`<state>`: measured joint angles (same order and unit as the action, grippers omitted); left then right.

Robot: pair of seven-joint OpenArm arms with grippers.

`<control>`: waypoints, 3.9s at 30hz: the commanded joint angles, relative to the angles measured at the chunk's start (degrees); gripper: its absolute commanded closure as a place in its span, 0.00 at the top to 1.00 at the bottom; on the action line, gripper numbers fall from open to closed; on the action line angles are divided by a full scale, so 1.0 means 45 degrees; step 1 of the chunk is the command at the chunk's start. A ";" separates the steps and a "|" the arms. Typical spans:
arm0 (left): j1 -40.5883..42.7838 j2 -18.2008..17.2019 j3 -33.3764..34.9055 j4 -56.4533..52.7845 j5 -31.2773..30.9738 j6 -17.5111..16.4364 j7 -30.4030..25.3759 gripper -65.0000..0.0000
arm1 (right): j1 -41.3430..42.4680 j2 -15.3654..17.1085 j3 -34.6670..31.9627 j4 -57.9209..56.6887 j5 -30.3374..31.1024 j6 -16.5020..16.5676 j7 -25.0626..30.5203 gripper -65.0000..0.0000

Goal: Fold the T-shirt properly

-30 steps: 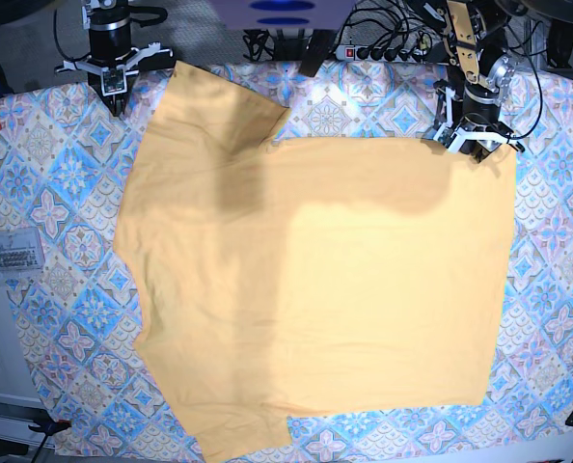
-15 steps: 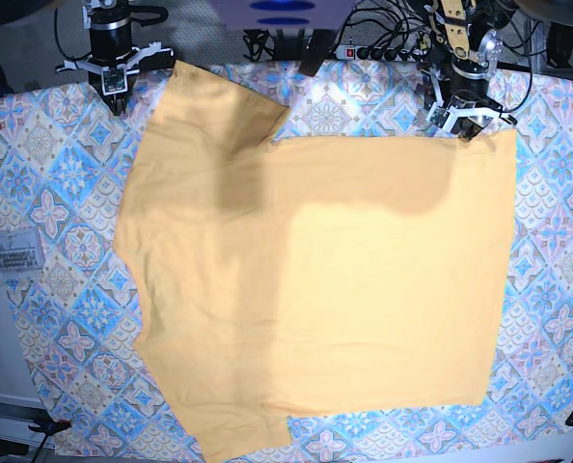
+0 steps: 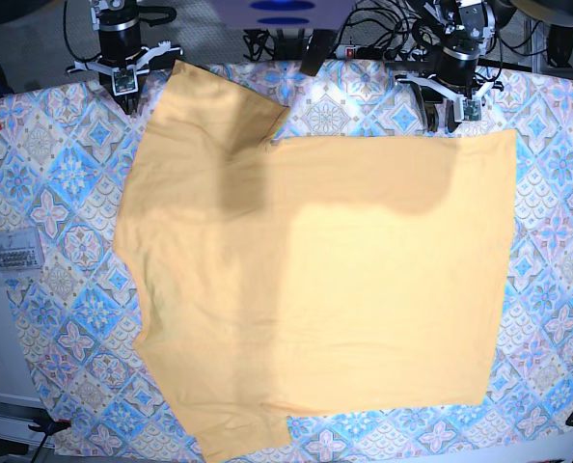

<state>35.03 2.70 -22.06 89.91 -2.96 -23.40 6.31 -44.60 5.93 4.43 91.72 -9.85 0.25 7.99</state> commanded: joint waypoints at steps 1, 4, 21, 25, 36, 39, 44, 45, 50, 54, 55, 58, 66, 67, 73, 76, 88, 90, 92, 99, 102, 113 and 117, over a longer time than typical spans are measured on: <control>0.0158 -0.0024 0.0009 0.0230 -0.0641 -0.0085 -0.0278 0.33 | -0.0101 0.0117 0.0042 0.0120 0.0049 -0.0085 0.0286 0.04; 0.0353 -0.0024 0.0009 0.0250 -0.2419 -0.0085 -0.0278 0.34 | -0.0101 0.0117 0.0042 0.0042 -0.0127 -0.0085 0.0286 0.04; 0.0275 -0.0317 -0.2276 0.0230 -0.9530 -0.0085 0.3981 0.34 | -0.0101 0.0117 0.0023 0.0023 -0.1280 -0.0085 0.0364 0.04; -0.0252 -0.0317 -0.3351 0.0230 -1.0292 -0.0085 0.5524 0.34 | -0.0101 0.0117 0.0023 0.0023 -0.1280 -0.0085 0.0364 0.04; -0.2284 -0.0238 -0.5773 -0.0903 -1.0585 -0.0085 0.9177 0.34 | -0.0101 0.0117 0.0101 0.0023 -0.1280 -0.0085 0.0364 0.04; -0.2616 -0.0317 -0.6027 -0.1606 -1.0526 -0.0085 0.9724 0.33 | -0.0101 0.0117 0.0120 0.0023 -0.1280 -0.0085 0.0364 0.04; -0.2694 -0.0317 -0.6027 -0.1606 -1.0526 -0.0085 0.9685 0.34 | -0.0101 0.0117 0.0120 0.0023 -0.1280 -0.0085 0.0364 0.04; -0.2714 -0.0317 -0.6027 -0.1606 -1.0526 -0.0085 0.9685 0.34 | -0.0101 0.0117 0.0120 0.0023 -0.1280 -0.0085 0.0364 0.04; -0.2968 -0.0317 -0.6047 -0.1645 -1.0526 -0.0065 0.9685 0.34 | -0.0101 0.0117 0.0120 0.0023 -0.1280 -0.0085 0.0364 0.04; -0.3320 -0.0317 -0.6047 -0.1723 -1.0526 -0.0065 0.9705 0.34 | -0.0101 0.0117 0.0120 0.0023 -0.1280 -0.0085 0.0364 0.04; -0.3437 -0.0317 -0.6047 -0.1880 -1.0565 -0.0065 0.9724 0.34 | -0.0101 0.0117 0.0120 0.0023 -0.1280 -0.0085 0.0364 0.04; -0.3867 -0.0336 -0.6047 -0.2778 -1.0546 -0.0065 0.9764 0.34 | -0.0101 0.0117 0.0120 0.0023 -0.1280 -0.0085 0.0364 0.04; -0.4199 -0.0590 -0.6027 -0.3794 -1.0507 -0.0065 0.9685 0.34 | -0.0160 0.0117 0.0140 0.0120 -0.1280 -0.0085 0.0364 0.04; -0.4218 -0.0590 -0.6027 -0.3794 -1.0507 -0.0065 0.9685 0.34 | -0.0160 0.0117 0.0140 0.0101 -0.1280 -0.0085 0.0364 0.04; -0.4707 -0.0590 -0.6027 -0.3794 -1.0604 -0.0085 0.9764 0.33 | -0.0121 0.0117 0.0101 0.0101 -0.1280 -0.0085 0.0364 0.04; -0.4804 -0.0590 -0.6027 -0.3794 -1.0604 -0.0085 0.9764 0.33 | -0.0121 0.0117 0.0120 0.0101 -0.1280 -0.0085 0.0364 0.04; -0.5078 -0.0590 -0.5969 -0.3794 -1.0604 -0.0124 1.0311 0.00 | -0.0121 0.0117 0.0120 0.0120 -0.1280 -0.0085 0.0364 0.04; -0.5078 -0.0590 -0.5969 -0.3775 -1.0624 -0.0124 1.0701 0.00 | -0.0101 0.0117 0.0140 0.0140 -0.1280 -0.0085 0.0364 0.04; -0.5039 -0.0590 -0.5969 -0.3755 -1.0761 -0.0144 1.0779 0.00 | -0.0101 0.0117 0.0140 0.0140 -0.1280 -0.0085 0.0364 0.04; -0.4531 -0.0629 -0.5969 -0.3735 -1.1327 -0.0144 1.0779 0.00 | -0.0101 0.0117 0.0042 0.0101 -0.1319 -0.0085 -0.0359 0.16; -0.4511 -0.0668 -0.5969 -0.3716 -1.1327 -0.0144 1.0779 0.00 | 0.0016 0.0117 -0.0017 0.0140 -0.1807 -0.0085 -0.0671 0.25; -0.4531 -0.0668 -0.5969 -0.3716 -1.1288 -0.0144 1.0779 0.00 | -0.0238 0.0039 -0.0954 -0.0017 -0.6339 -0.0144 -0.0593 0.31; -0.4531 -0.0668 -0.5969 -0.3716 -1.1288 -0.0144 1.0779 0.00 | -0.0844 0.0039 -0.0896 0.0003 -0.6711 -0.0144 0.0579 0.31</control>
<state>14.59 0.16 -48.84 72.36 -53.84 -23.86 54.70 -47.72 5.87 0.16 90.96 -40.42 0.16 9.80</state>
